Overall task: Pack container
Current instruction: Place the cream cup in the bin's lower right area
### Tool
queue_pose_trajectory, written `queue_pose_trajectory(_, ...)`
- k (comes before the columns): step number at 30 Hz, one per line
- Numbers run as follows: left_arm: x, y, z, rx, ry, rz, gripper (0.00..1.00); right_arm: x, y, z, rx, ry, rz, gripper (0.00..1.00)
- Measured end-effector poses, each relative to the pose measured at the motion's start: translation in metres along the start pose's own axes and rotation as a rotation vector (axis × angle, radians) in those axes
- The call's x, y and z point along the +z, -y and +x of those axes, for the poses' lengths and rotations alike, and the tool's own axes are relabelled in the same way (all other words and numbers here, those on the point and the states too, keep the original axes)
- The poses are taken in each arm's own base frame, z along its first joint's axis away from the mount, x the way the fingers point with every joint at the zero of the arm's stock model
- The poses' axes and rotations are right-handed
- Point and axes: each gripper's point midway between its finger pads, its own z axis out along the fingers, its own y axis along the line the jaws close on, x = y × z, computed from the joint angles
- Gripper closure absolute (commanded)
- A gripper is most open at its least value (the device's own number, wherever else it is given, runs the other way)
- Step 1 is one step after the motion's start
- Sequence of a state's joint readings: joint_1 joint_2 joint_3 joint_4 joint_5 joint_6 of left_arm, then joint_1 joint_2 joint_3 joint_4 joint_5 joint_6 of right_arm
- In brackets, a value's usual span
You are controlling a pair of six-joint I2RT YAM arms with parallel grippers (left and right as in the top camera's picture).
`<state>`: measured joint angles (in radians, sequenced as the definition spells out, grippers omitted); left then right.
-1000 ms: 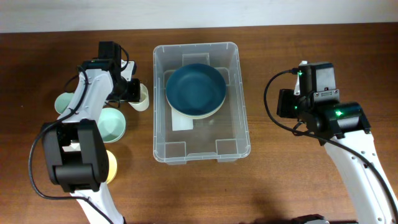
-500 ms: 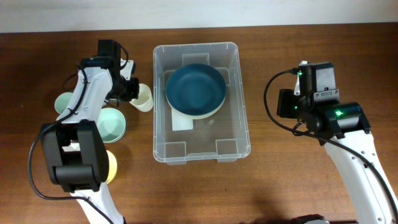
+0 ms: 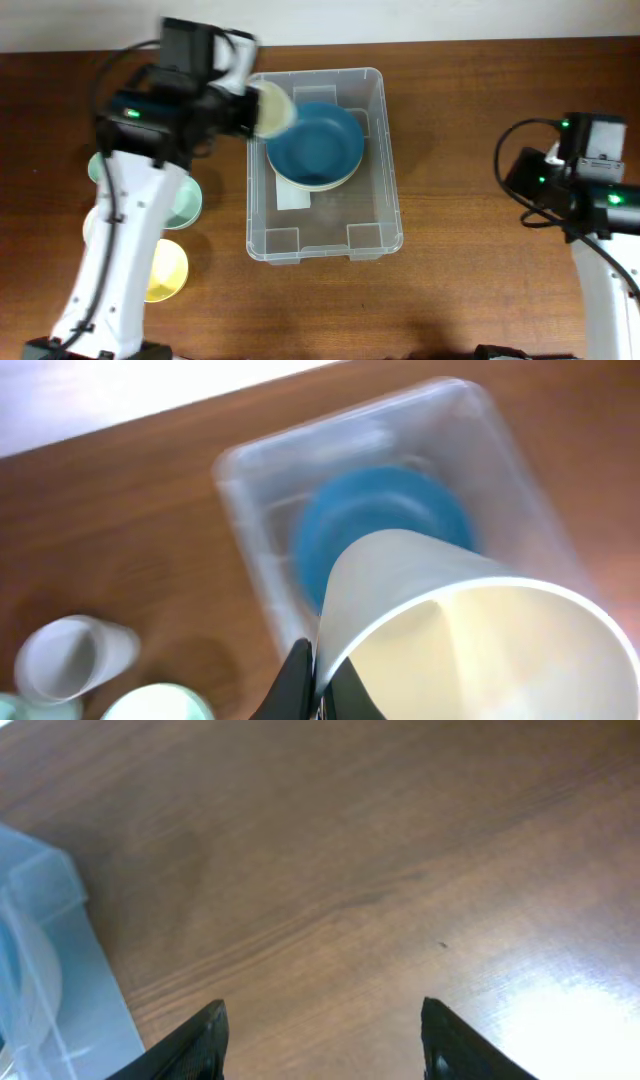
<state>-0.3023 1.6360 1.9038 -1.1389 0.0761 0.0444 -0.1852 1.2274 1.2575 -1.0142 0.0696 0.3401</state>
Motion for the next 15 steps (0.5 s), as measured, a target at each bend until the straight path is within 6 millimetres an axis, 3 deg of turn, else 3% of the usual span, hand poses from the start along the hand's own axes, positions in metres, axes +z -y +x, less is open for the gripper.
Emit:
queue_pose_trajectory(5,0.028,0.089,0.020,0.137,-0.102,0.134,1.00,0.001,0.007,0.001,0.029,-0.014,-0.001,0.42)
queue_pose_trajectory(8,0.049,0.128,0.042,0.191,-0.188,0.183,0.99,0.000,0.005,0.001,0.031,-0.016,-0.007,0.42)
queue_pose_trajectory(11,0.074,0.156,0.071,0.223,-0.296,0.204,0.99,0.000,0.005,0.001,0.030,-0.016,-0.008,0.42)
queue_pose_trajectory(15,0.112,0.177,0.117,0.227,-0.460,0.196,0.99,0.001,0.005,0.001,0.030,-0.016,-0.008,0.42)
